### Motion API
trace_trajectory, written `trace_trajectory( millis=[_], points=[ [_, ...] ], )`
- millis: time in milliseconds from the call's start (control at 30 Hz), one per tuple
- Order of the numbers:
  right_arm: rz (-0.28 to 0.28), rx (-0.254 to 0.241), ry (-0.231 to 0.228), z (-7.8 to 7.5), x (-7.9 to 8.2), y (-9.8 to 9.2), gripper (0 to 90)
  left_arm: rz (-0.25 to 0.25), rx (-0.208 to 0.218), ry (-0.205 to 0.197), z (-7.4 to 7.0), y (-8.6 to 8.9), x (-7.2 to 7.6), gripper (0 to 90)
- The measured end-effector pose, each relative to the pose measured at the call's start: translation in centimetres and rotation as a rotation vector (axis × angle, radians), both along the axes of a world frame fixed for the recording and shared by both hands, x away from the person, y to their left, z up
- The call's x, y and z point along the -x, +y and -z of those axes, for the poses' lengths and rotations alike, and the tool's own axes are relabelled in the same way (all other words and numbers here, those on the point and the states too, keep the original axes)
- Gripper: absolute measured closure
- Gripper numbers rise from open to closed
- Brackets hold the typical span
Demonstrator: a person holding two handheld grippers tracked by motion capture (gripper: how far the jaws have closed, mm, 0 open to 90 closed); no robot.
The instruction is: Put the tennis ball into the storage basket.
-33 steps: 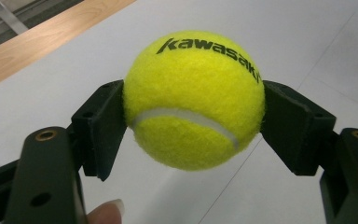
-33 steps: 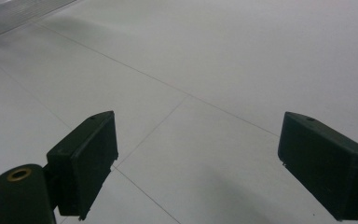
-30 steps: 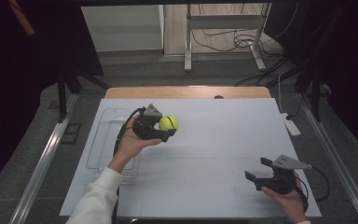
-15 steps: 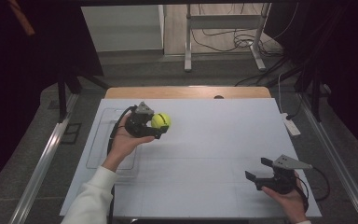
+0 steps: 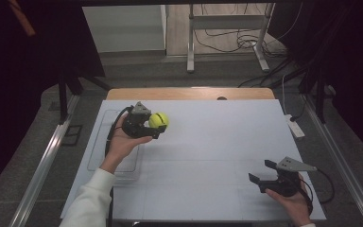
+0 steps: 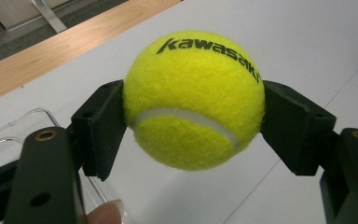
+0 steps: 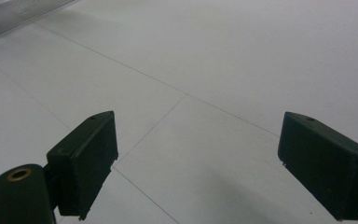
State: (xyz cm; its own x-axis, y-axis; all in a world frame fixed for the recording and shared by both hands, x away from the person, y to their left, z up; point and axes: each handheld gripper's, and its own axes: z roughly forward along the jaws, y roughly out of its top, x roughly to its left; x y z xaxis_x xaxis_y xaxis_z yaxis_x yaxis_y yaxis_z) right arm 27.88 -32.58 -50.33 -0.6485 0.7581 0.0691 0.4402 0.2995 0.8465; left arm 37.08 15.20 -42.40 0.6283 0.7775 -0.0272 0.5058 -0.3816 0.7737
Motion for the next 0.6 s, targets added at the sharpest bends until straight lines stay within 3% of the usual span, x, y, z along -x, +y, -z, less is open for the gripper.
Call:
trace_trajectory(
  millis=[600],
  points=[
    [0.0, -0.004, 0.001, 0.0, 0.0, 0.0, 12.1, -0.042, 0.014, -0.021, -0.4, 1.5, 0.1, 26.7]
  ],
)
